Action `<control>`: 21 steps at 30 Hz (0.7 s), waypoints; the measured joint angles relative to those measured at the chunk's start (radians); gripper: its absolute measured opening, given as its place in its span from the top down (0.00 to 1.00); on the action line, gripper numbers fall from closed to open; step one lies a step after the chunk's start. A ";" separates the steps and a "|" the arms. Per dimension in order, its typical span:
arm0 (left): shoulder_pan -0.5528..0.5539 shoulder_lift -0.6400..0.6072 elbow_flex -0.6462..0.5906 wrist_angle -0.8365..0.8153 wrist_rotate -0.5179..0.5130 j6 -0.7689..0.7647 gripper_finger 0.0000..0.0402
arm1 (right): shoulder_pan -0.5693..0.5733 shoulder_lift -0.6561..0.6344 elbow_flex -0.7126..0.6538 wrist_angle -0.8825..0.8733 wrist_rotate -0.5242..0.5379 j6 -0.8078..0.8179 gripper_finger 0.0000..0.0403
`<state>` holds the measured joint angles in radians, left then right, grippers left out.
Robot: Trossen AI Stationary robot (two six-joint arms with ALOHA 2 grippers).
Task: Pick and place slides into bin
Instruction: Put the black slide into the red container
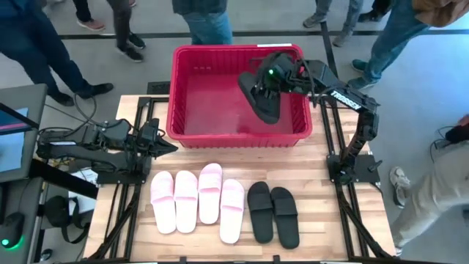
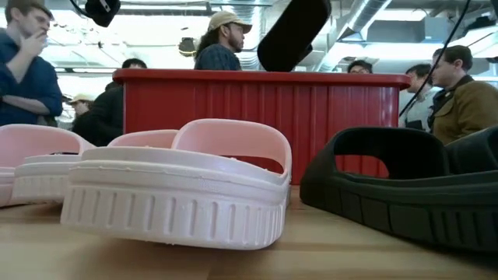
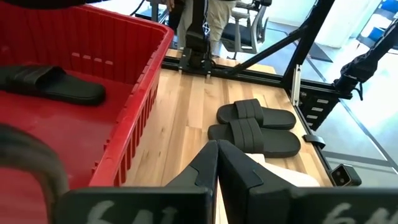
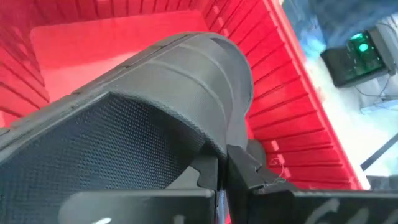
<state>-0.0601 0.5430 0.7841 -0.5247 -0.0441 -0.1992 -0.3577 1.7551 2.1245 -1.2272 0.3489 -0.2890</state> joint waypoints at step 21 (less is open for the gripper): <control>0.000 0.000 0.000 0.000 -0.057 -0.020 1.00 | -0.155 0.204 -0.002 0.097 -0.066 -0.136 1.00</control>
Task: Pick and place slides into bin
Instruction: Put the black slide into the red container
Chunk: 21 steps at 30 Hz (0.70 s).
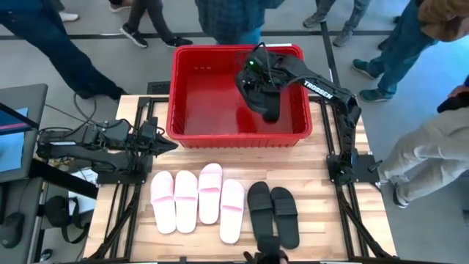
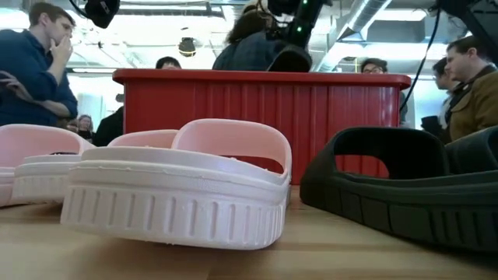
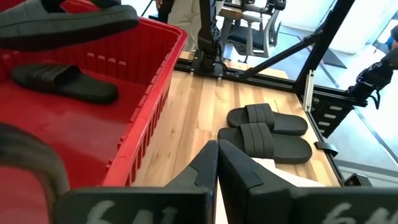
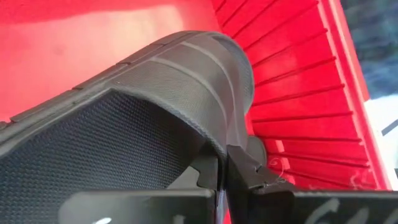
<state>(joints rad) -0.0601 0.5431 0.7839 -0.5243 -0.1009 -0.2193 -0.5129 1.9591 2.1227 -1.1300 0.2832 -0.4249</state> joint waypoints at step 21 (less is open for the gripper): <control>0.000 0.000 0.000 0.001 -0.067 -0.014 1.00 | -0.033 0.125 0.000 0.115 0.031 -0.107 1.00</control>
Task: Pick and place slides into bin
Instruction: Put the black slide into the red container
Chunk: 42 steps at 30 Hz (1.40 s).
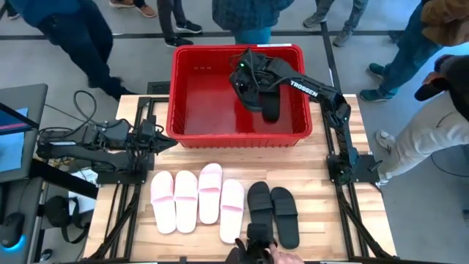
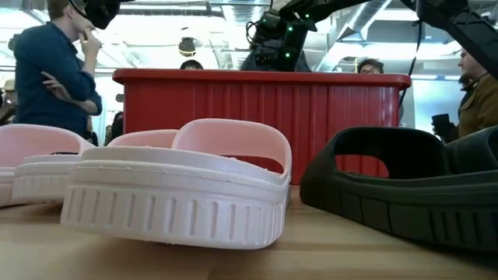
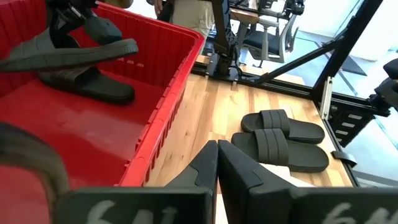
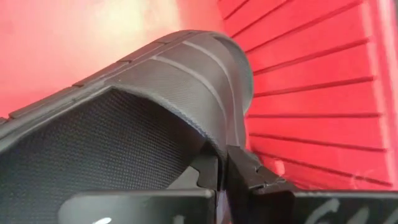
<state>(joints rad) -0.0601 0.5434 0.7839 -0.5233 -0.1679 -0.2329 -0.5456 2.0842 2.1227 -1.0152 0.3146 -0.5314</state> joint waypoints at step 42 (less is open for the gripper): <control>0.000 0.000 0.000 0.016 -0.075 -0.043 1.00 | -0.104 0.240 0.189 -0.113 -0.026 0.016 1.00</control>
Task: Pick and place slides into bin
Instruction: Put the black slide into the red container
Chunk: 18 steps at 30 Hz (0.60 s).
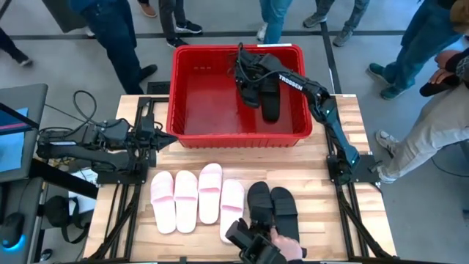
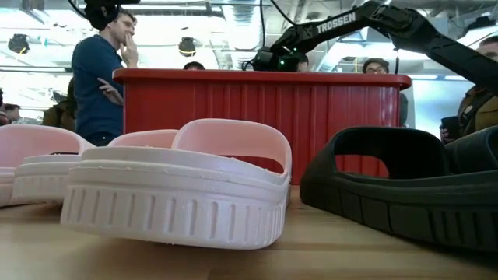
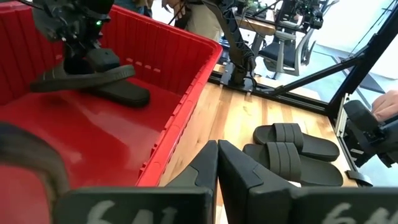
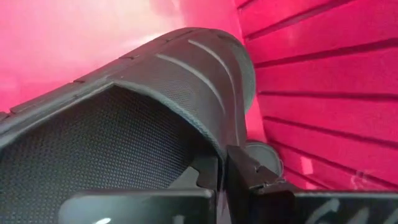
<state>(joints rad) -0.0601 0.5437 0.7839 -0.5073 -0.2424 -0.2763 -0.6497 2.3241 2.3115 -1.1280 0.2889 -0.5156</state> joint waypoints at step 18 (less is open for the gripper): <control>0.000 0.000 0.000 -0.001 -0.002 -0.003 1.00 | -0.037 0.002 -0.009 -0.107 -0.024 0.020 1.00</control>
<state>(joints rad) -0.0601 0.5434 0.7840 -0.5079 -0.2440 -0.2795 -0.6867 2.3264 2.3026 -1.2351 0.2652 -0.4952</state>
